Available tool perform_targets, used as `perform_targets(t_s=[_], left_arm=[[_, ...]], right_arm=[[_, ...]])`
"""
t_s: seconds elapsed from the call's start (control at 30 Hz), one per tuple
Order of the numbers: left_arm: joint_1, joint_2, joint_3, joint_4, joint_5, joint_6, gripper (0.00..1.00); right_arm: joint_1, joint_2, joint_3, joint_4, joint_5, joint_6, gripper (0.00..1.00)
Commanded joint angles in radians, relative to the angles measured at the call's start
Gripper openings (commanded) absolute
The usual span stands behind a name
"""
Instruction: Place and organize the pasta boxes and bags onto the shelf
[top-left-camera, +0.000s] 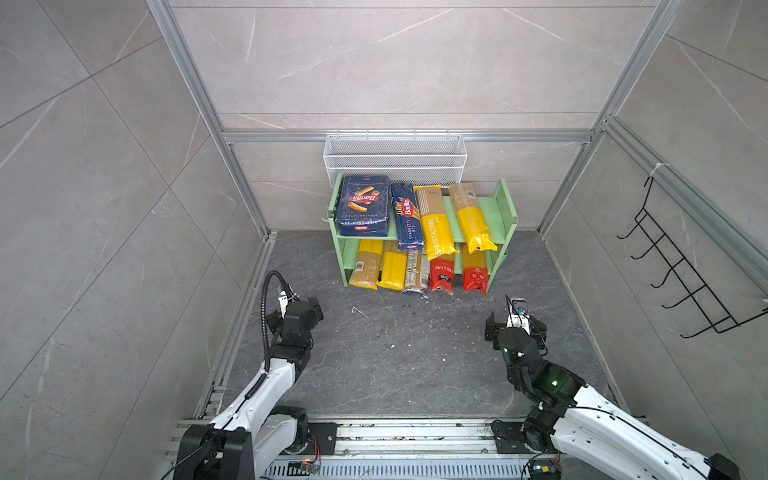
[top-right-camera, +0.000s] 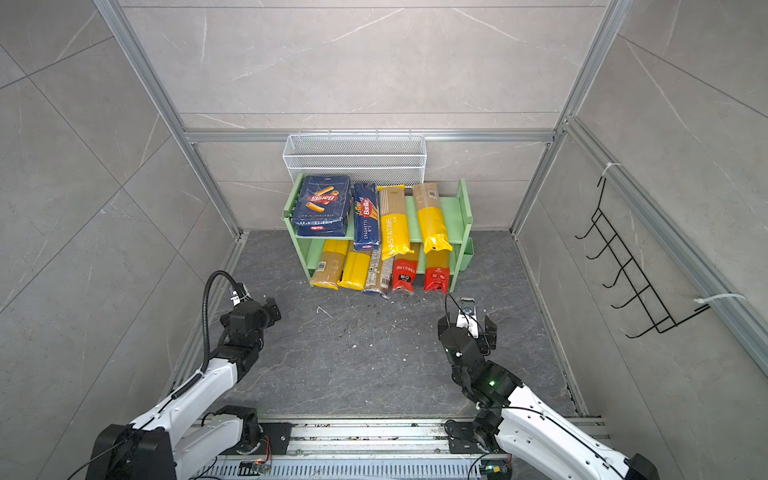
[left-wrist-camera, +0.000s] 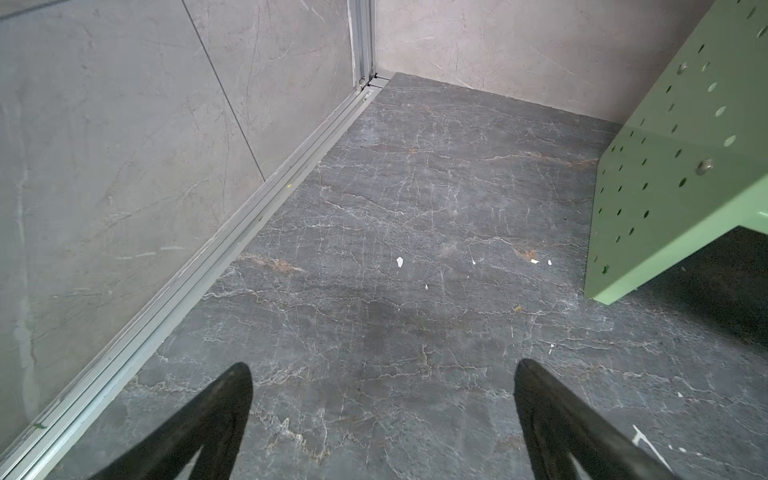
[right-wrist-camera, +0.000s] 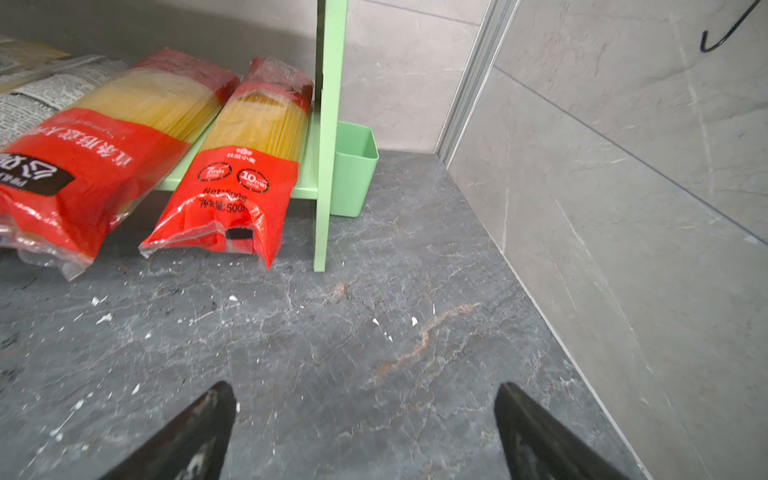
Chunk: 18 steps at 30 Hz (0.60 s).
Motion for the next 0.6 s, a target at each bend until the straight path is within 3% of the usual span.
perform_targets(t_s=[0.0, 0.07, 0.17, 0.3, 0.43, 0.57], left_arm=[[0.025, 0.021, -0.013, 0.192, 0.016, 0.042, 1.00], [0.034, 0.036, -0.041, 0.268, 0.006, 0.048, 0.99], [0.051, 0.081, -0.073, 0.367, 0.006, 0.062, 1.00], [0.100, 0.083, -0.076, 0.389, 0.115, 0.043, 0.99], [0.125, 0.088, -0.108, 0.474, 0.092, 0.070, 0.99], [0.127, 0.093, -0.086, 0.432, 0.063, 0.090, 0.99]], right_arm=[[-0.048, 0.108, -0.057, 0.338, 0.015, -0.154, 0.99], [-0.105, 0.193, -0.082, 0.483, -0.004, -0.181, 0.99], [-0.245, 0.303, -0.083, 0.583, -0.152, -0.133, 0.99], [-0.350, 0.472, -0.068, 0.734, -0.290, -0.142, 0.99], [-0.402, 0.630, -0.013, 0.775, -0.371, -0.156, 0.99], [-0.424, 0.643, 0.007, 0.747, -0.396, -0.165, 0.99]])
